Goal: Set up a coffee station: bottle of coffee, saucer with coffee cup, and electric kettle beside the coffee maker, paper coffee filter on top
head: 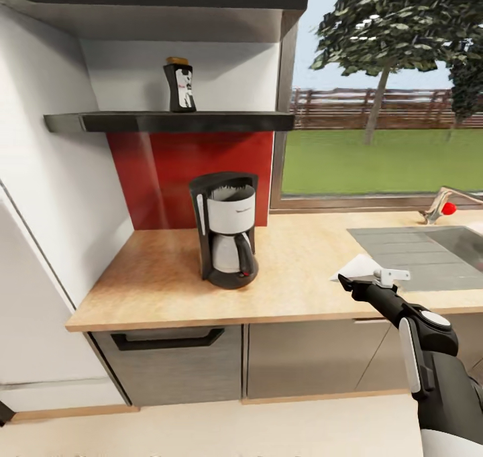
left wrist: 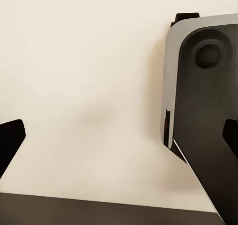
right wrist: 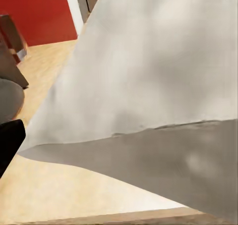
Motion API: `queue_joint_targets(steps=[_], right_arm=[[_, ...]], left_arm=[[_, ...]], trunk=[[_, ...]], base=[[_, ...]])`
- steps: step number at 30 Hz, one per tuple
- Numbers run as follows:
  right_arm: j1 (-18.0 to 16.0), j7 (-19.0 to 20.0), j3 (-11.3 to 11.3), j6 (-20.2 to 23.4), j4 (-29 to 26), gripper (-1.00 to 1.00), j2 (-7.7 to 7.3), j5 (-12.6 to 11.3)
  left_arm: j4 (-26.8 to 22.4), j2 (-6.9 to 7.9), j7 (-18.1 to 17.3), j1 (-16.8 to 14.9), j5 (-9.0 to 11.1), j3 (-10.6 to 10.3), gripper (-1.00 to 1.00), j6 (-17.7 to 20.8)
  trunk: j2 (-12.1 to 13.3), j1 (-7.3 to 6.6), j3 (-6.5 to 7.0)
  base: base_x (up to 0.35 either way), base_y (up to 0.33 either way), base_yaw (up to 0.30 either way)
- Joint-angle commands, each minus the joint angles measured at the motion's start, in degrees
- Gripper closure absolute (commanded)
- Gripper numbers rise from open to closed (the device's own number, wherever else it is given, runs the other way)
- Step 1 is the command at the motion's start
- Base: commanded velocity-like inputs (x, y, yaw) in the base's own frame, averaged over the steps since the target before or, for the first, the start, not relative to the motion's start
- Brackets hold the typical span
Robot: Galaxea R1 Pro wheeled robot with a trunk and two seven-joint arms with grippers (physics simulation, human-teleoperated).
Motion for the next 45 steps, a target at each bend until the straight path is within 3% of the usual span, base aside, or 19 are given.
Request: queue_joint_targets(steps=[1, 8, 18, 33, 35, 39, 41, 43, 45], right_arm=[[-0.1, 0.5, -0.1, 0.3, -0.1, 1.0, 0.02, 0.3], [-0.1, 0.5, -0.1, 0.3, -0.1, 1.0, -0.02, 0.4], [-0.1, 0.5, -0.2, 0.3, -0.1, 1.0, 0.0, 0.4], [-0.1, 0.5, 0.2, 0.2, 0.2, 1.0, 0.05, 0.3], [-0.3, 0.5, 0.9, 0.3, 0.1, 1.0, 0.08, 0.2], [-2.5, 0.1, 6.1, 0.5, 0.2, 1.0, 0.1, 0.5], [-4.4, -1.9, 9.5, 0.6, 0.1, 1.0, 0.08, 0.7], [-6.3, -4.5, 11.5, 0.9, 0.2, 1.0, 0.05, 0.9], [-11.2, -7.9, 15.1, 3.3, 0.4, 1.0, 0.03, 2.1]], left_arm=[[0.0, 0.03, 0.1, 0.0, -0.3, 0.1, -1.0, 0.0], [0.0, 0.06, 0.1, 0.0, -0.3, 0.1, -1.0, 0.0], [0.0, 0.21, 0.1, 0.0, -0.3, 0.2, -1.0, -0.1], [0.0, 0.49, 1.1, 0.0, -0.4, 0.1, -1.0, 0.3], [0.0, 0.48, 1.6, 0.0, -0.5, 0.1, -1.0, 0.3], [0.1, 0.31, 2.1, 0.0, -0.5, 0.0, -1.0, 0.4], [0.1, 0.08, 2.1, 0.0, -0.6, -0.2, -1.0, 0.2], [0.1, -0.13, 2.1, 0.0, -0.7, -0.3, -1.0, 0.0], [0.1, -0.32, 2.1, 0.0, -0.8, -0.3, -1.0, -0.1]], trunk=[[-0.1, 0.02, -0.13], [-0.1, 0.02, -0.13], [-0.1, 0.02, -0.12], [-0.1, 0.02, 0.15], [-0.1, 0.02, 0.16], [-0.1, 0.02, 0.16], [-0.1, 0.02, 0.16], [-0.1, 0.02, 0.16], [-0.1, 0.02, 0.16]], base=[[-0.06, 0.301, 0.0], [-0.016, 0.269, 0.0], [-0.001, 0.019, -0.009], [-0.088, 0.174, -0.209], [-0.008, 0.02, -0.033], [-0.003, 0.007, -0.011], [-0.001, 0.002, -0.003], [0.0, 0.001, -0.001], [0.0, 0.0, 0.0]])
